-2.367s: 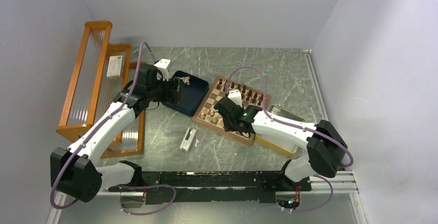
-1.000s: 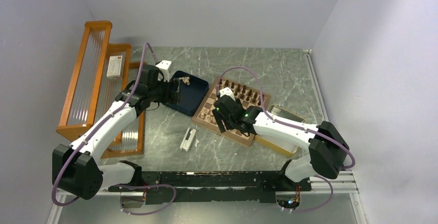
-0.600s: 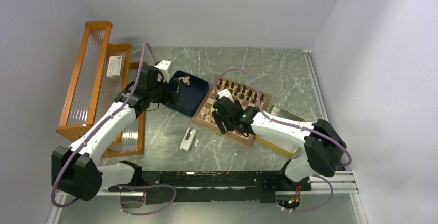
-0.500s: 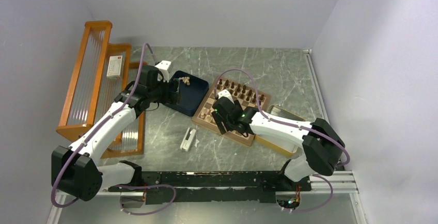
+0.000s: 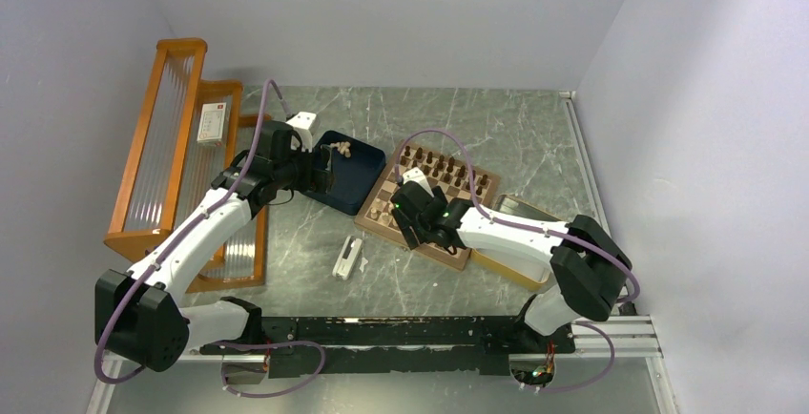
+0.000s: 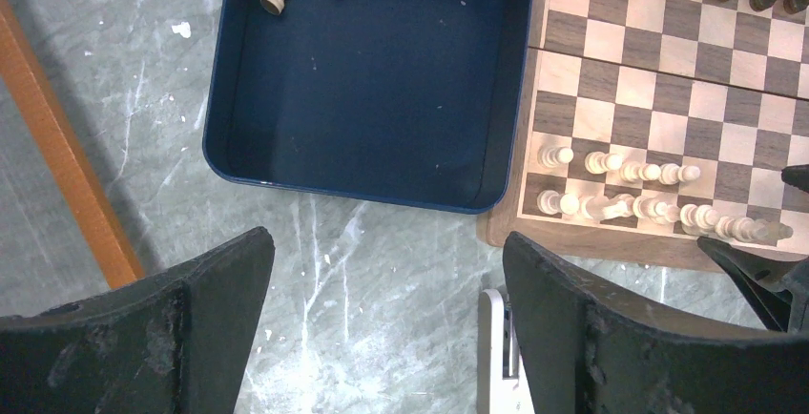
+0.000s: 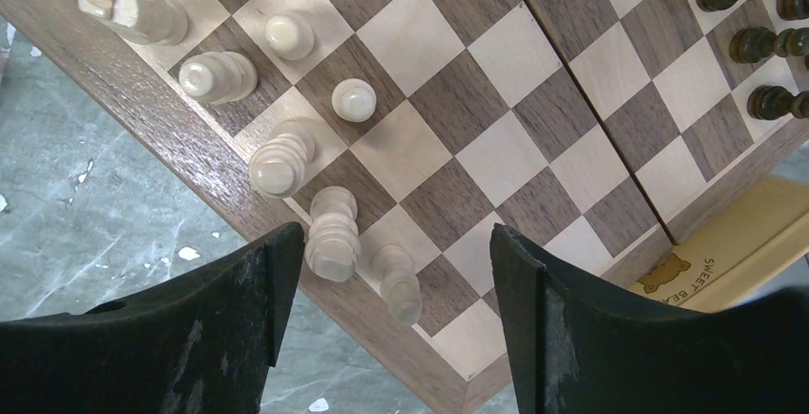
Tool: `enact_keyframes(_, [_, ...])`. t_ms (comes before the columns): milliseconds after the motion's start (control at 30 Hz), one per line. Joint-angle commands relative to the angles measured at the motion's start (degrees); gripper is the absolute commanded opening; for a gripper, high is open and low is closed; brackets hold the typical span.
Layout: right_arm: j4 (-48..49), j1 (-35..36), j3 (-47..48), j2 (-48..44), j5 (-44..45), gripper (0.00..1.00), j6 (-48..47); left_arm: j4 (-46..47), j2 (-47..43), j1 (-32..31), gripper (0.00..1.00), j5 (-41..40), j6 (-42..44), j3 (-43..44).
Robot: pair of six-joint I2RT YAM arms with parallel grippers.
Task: Set up the chess pieces on the board
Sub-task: Adjust the chess piece on the chessboard.
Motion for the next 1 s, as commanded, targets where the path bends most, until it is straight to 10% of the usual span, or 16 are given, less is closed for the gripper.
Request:
enact_keyframes(0, [1.56, 0.31, -0.77, 0.65, 2.20, 0.76, 0.37, 1.29, -1.19, 0.34, 0.94, -0.15, 0.78, -0.02])
enact_keyframes(967, [2.52, 0.29, -1.79, 1.81, 3.47, 0.75, 1.32, 1.23, -1.18, 0.34, 0.94, -0.40, 0.87, -0.05])
